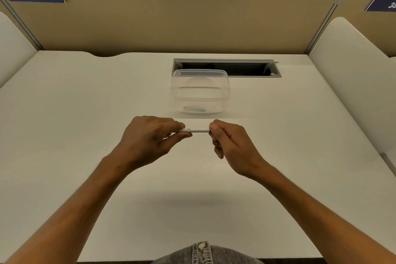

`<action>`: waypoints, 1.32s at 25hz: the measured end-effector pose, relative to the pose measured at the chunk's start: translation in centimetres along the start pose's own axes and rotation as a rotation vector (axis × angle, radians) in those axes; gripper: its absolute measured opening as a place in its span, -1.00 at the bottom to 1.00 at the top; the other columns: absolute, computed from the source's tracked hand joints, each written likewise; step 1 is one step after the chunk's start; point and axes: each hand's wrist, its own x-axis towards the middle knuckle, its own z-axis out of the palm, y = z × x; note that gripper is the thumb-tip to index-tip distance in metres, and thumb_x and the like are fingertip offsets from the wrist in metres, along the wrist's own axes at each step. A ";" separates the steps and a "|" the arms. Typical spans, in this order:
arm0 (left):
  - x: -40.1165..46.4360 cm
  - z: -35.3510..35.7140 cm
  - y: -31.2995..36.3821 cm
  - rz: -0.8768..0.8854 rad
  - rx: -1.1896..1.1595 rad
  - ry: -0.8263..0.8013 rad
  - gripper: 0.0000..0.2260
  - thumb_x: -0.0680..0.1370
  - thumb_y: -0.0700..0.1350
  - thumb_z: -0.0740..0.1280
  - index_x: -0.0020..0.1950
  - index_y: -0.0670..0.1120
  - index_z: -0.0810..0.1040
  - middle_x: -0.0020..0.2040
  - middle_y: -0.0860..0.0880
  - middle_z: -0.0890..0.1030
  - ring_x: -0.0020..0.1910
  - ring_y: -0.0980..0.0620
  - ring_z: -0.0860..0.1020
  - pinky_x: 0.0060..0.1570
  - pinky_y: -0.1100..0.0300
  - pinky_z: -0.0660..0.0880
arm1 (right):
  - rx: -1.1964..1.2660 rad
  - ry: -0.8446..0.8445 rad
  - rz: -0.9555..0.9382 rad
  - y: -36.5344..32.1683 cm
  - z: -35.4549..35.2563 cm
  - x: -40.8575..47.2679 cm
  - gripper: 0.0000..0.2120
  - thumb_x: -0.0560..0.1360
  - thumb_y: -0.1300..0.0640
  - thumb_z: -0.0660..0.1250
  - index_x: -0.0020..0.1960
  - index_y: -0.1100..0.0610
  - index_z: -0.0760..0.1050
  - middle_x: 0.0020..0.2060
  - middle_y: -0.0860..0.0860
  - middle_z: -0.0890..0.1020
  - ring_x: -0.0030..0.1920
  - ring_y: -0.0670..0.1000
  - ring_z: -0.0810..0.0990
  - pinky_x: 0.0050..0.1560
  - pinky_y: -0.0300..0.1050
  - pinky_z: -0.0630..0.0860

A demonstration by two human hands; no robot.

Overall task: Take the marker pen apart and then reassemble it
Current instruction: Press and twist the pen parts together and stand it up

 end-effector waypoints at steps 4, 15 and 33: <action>-0.2 0.3 -0.4 -0.137 -0.217 -0.043 -0.74 0.48 0.19 0.30 -0.11 0.06 0.68 -0.51 0.18 0.45 -0.50 0.12 0.37 -0.51 0.18 0.32 | -0.613 0.110 -0.376 0.1 -0.5 -0.1 -0.77 0.62 0.04 0.08 -0.17 0.07 0.39 -0.40 -0.10 0.41 -0.46 -0.02 0.30 -0.48 -0.10 0.30; -0.5 0.0 -0.4 -0.143 -0.325 -0.032 -0.77 0.49 0.17 0.32 -0.14 0.06 0.67 -0.52 0.14 0.39 -0.51 0.10 0.29 -0.50 0.18 0.25 | -0.516 0.038 -0.440 0.1 -1.0 0.0 -0.75 0.62 0.07 0.11 -0.16 0.15 0.42 -0.42 -0.09 0.40 -0.46 -0.01 0.30 -0.46 -0.10 0.30; -0.2 -1.0 0.0 -0.151 -0.306 -0.069 -0.70 0.46 0.22 0.32 -0.16 0.02 0.68 -0.52 0.16 0.46 -0.52 0.12 0.39 -0.49 0.27 0.25 | -0.781 0.068 -0.596 -0.7 -1.5 -0.2 -0.76 0.62 0.08 0.10 -0.10 0.16 0.46 -0.31 -0.02 0.52 -0.43 -0.08 0.28 -0.48 -0.21 0.22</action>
